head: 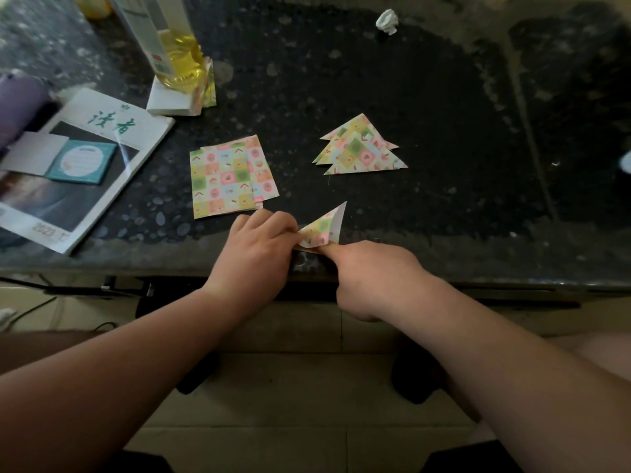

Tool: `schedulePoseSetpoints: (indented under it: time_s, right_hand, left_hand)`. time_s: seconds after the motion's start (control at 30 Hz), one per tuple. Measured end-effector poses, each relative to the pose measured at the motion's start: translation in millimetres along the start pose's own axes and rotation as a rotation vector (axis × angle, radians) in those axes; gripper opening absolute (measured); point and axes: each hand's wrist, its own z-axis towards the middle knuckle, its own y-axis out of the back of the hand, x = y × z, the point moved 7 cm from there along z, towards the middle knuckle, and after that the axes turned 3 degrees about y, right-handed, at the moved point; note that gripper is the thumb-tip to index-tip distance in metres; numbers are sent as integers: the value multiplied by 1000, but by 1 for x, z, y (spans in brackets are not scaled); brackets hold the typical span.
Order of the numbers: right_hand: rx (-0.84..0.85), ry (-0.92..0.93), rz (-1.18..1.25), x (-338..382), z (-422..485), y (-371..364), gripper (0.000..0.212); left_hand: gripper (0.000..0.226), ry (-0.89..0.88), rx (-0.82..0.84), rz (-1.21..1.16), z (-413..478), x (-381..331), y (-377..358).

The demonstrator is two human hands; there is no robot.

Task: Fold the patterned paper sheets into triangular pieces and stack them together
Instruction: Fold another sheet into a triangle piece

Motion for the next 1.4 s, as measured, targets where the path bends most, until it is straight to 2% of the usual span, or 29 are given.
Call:
schedulePoseSetpoints:
  time_s: [0.1, 0.17, 0.27, 0.33, 0.4, 0.5, 0.6, 0.77, 1.0, 1.17, 1.3, 1.4]
  right_hand:
    - [77, 26, 223, -12, 5, 5, 73]
    - [133, 30, 472, -25, 9, 10, 61]
    - [229, -71, 929, -45, 9, 6, 50]
    - [235, -114, 1077, -47, 7, 4, 28]
    - [150, -178, 1128, -46, 12, 4, 26]
    - [-59, -243, 1065, -45, 22, 9, 25]
    - [-133, -263, 1011, -41, 27, 13, 21]
    - [-98, -254, 887, -38, 27, 16, 15]
    - [-77, -242, 766, -34, 30, 19, 23]
    - [-74, -232, 744, -34, 30, 18, 25]
    - [-61, -221, 728, -33, 33, 17, 28]
    - [-59, -213, 728, -32, 33, 17, 30]
  left_hand:
    - [36, -37, 1, 0, 0, 1, -2]
    - [32, -52, -7, 3, -1, 0, -3]
    - [28, -66, -18, 9, -2, 0, -4]
    - [29, -67, -14, 12, -2, 0, -4]
    - [30, -70, -3, 19, -2, 0, -5]
    - [29, -78, 21, 34, 0, -2, -6]
    - [28, -75, 26, 31, 0, -2, -6]
    - [33, -89, 33, 17, -1, -2, -5]
    - [36, -97, 54, 23, -2, -5, -4]
    - [50, -18, 245, 167, -12, -25, -7]
    - [71, 41, 430, 263, -20, -41, -15]
    - [82, 33, 463, 299, -20, -52, -11]
